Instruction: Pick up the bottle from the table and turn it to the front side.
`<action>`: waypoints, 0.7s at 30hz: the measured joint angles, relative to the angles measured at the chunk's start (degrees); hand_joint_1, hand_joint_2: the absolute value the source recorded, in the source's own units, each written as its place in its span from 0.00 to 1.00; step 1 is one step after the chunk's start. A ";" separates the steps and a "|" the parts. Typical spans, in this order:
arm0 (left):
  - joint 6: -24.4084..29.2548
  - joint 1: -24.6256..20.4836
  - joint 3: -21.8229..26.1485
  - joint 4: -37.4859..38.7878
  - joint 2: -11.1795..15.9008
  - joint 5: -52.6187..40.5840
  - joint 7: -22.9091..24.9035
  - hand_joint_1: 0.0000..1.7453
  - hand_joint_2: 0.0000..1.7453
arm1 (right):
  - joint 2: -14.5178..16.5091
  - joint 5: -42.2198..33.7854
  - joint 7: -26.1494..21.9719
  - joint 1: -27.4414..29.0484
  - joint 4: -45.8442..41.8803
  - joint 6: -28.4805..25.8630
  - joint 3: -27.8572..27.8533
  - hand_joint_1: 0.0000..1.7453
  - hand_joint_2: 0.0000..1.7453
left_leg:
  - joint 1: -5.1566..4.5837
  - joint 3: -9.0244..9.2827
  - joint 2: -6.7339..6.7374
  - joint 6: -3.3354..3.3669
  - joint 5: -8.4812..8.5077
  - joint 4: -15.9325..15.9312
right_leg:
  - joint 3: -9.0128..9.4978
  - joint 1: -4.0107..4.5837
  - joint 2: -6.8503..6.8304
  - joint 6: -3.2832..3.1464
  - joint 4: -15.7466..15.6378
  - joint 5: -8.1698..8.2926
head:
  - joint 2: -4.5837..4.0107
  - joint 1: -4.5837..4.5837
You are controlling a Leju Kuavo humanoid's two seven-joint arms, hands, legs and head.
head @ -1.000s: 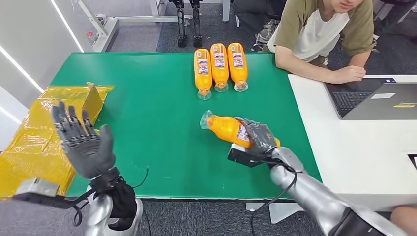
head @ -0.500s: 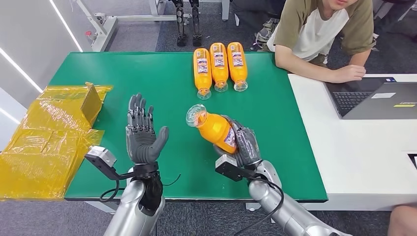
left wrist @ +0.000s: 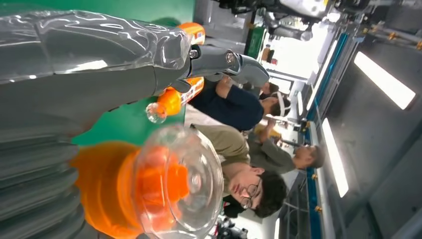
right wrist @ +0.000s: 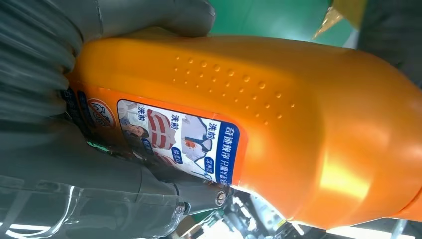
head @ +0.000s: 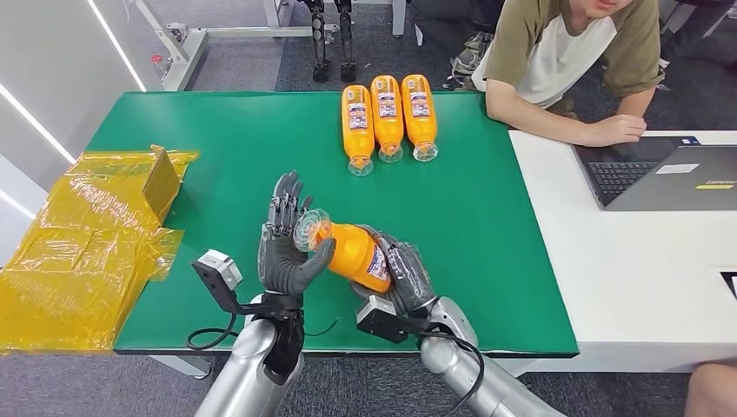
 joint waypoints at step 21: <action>-2.25 -1.01 -3.23 2.45 -0.44 -1.81 0.46 1.00 1.00 | 1.65 3.13 2.28 1.57 -1.66 2.05 -0.12 1.00 1.00 | 0.00 0.00 0.01 0.00 0.00 0.00 | -0.02 0.00 0.02 -0.01 0.00 0.00 | -0.01 -0.01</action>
